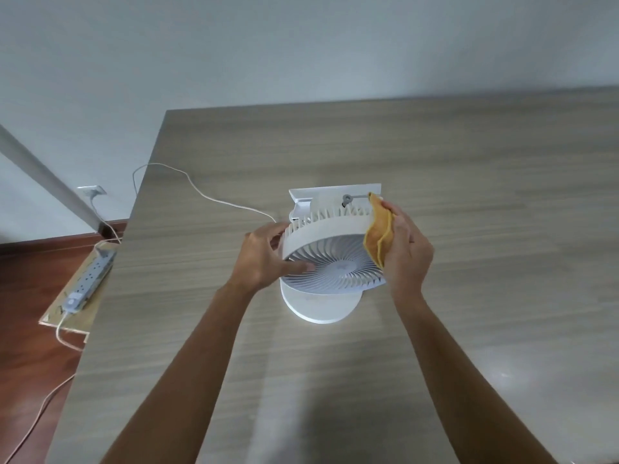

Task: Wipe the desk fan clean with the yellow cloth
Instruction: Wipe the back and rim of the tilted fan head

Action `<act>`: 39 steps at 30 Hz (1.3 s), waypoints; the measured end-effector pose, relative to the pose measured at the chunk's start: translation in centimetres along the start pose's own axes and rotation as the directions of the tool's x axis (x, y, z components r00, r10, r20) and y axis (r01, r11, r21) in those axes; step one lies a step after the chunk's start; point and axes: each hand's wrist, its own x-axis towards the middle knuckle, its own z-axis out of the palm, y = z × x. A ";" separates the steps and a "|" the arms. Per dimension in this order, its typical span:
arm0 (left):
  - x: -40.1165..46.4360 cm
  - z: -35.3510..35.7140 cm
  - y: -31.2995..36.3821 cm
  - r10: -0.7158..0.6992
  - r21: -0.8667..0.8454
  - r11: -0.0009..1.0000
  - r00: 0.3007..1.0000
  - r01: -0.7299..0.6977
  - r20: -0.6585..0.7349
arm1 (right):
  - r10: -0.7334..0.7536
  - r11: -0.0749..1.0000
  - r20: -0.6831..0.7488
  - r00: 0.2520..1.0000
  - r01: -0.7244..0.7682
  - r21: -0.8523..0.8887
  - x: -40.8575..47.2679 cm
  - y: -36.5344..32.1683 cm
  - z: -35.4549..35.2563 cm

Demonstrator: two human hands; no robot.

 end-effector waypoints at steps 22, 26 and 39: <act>0.0 -0.3 -0.4 -0.079 -0.041 0.996 0.997 0.079 0.019 | 0.687 0.254 0.532 0.495 -0.850 0.462 -4.9 6.0 0.2; -0.7 0.3 -0.7 -0.080 -0.120 0.989 0.997 0.082 0.015 | 0.707 0.169 0.542 0.453 -0.853 0.493 -5.2 7.1 -2.0; -7.2 7.1 -9.9 -0.204 -0.012 0.979 0.978 0.204 -0.043 | 0.711 0.245 0.477 0.517 -0.818 0.521 -7.3 12.7 -3.4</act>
